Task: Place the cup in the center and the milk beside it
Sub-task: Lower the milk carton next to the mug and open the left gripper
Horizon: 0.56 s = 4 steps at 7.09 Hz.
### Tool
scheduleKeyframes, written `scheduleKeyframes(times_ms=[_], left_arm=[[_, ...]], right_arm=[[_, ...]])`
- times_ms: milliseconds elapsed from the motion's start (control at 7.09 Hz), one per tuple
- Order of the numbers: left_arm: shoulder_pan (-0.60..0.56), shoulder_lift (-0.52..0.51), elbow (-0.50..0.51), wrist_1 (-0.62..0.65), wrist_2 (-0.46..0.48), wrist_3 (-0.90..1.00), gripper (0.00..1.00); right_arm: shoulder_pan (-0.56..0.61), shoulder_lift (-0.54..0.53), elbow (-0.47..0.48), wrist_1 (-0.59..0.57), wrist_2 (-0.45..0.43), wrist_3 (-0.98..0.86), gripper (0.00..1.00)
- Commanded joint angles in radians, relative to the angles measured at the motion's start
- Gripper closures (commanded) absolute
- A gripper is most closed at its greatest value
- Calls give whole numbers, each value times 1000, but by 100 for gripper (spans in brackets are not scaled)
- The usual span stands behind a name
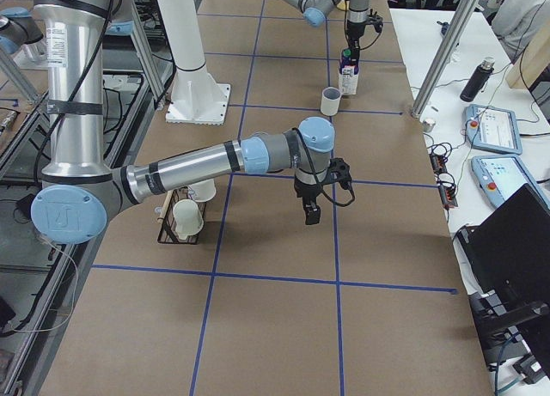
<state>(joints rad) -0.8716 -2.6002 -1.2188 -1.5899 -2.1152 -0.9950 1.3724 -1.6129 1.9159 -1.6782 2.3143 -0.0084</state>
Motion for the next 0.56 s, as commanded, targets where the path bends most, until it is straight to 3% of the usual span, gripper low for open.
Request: scheduleKeyframes(times_ms=[0, 141, 282, 423], left_arm=[[10, -9, 12, -1, 1, -5, 75], [10, -9, 13, -4, 1, -5, 65], [11, -9, 22, -25, 1, -2, 22], [11, -9, 33, -54, 1, -2, 2]], right_arm=[[0, 1, 0, 0, 2, 2, 0], [-1, 1, 0, 0, 0, 2, 0], [0, 1, 0, 0, 0, 2, 0], [0, 1, 2, 2, 0, 2, 0]])
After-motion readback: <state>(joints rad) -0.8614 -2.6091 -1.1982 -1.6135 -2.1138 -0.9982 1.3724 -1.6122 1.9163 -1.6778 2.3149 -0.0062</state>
